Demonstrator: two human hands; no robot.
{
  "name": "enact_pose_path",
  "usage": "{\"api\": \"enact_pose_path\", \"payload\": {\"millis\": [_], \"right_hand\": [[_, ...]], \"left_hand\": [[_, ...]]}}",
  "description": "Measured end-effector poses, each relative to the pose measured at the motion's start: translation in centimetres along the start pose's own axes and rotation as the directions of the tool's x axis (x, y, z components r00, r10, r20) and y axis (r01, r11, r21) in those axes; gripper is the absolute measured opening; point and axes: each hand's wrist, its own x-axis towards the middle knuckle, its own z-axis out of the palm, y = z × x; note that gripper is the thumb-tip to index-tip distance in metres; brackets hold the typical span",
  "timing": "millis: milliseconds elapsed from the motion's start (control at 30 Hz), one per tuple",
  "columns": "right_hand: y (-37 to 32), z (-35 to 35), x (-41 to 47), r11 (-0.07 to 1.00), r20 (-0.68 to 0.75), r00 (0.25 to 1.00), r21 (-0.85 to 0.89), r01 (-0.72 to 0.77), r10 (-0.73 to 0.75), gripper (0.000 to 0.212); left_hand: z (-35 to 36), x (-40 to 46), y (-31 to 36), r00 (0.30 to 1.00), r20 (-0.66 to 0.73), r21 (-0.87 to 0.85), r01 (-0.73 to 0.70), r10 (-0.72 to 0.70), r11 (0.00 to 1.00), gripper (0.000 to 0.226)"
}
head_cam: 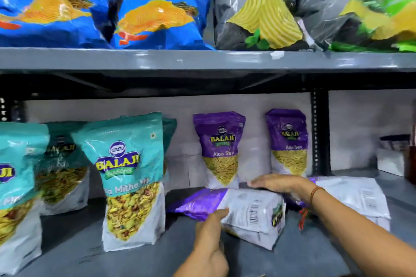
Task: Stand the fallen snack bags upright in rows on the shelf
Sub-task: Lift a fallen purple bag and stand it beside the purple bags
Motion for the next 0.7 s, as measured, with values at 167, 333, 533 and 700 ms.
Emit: {"api": "enact_pose_path", "payload": {"millis": [167, 333, 533, 700], "right_hand": [[0.1, 0.2, 0.6, 0.993, 0.160, 0.986, 0.115, 0.027, -0.045, 0.040], [0.0, 0.0, 0.3, 0.967, 0.107, 0.983, 0.223, 0.123, -0.150, 0.037], [-1.2, -0.2, -1.8, 0.695, -0.234, 0.901, 0.575, 0.431, -0.365, 0.035], [-1.1, 2.2, -2.7, 0.679, -0.584, 0.726, 0.367, 0.635, -0.363, 0.048]], "left_hand": [[3.0, 1.2, -1.8, 1.000, -0.013, -0.051, 0.004, -0.005, 0.999, 0.014], [5.0, 2.1, -1.9, 0.996, -0.049, -0.121, -0.079, 0.074, 0.990, 0.042], [5.7, 2.9, 2.4, 0.931, 0.080, 0.005, -0.359, 0.357, 0.933, 0.037], [4.4, 6.7, 5.0, 0.816, 0.215, 0.188, -0.574, 0.536, 0.797, 0.034]]}}
